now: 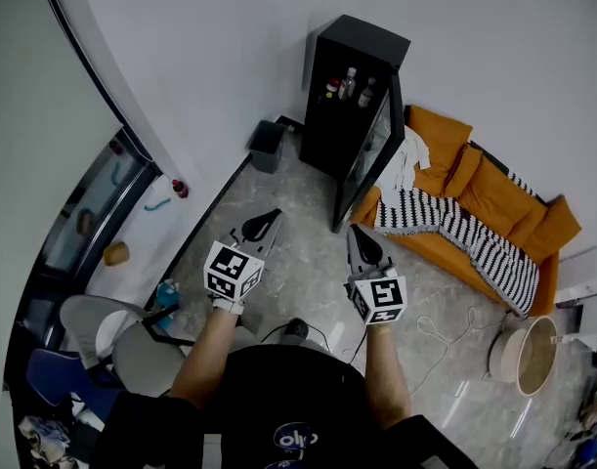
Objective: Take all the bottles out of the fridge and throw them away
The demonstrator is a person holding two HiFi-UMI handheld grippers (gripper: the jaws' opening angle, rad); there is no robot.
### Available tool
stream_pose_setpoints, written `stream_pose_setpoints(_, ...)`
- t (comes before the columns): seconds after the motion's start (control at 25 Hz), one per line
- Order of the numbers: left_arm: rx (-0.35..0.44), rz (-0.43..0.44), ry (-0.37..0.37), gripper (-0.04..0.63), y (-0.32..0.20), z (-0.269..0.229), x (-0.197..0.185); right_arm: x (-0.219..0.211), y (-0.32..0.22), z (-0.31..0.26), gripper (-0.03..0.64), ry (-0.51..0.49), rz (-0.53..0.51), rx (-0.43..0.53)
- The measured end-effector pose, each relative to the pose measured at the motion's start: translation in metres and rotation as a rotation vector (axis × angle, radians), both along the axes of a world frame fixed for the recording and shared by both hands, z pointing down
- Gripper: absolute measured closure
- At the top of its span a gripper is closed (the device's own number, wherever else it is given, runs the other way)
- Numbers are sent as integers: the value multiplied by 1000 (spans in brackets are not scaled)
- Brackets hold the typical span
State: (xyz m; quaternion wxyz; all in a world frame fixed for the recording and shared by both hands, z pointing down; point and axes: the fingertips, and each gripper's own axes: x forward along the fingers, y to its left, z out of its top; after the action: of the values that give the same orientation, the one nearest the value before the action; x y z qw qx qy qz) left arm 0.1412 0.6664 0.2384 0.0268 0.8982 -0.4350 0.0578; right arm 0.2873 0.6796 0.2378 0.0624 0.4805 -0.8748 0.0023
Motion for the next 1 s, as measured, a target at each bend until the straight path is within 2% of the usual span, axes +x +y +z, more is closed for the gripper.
stream_pose_setpoints(0.24, -13, -21, -8, 594, 10, 8, 8, 12, 2, 3, 615, -5, -6, -7)
stream_pose_setpoints(0.52, -12, -39, -30, 594, 0, 15, -3, 7, -12, 12, 615, -5, -2, -26)
stream_pose_setpoints(0.68, -4, -51, -28, 594, -19, 18, -14, 2, -28, 16, 615, 10, 8, -36)
stream_pose_setpoints(1.0, -9, -12, -12, 594, -83, 22, -31, -11, -91, 11, 615, 3, 60, -27)
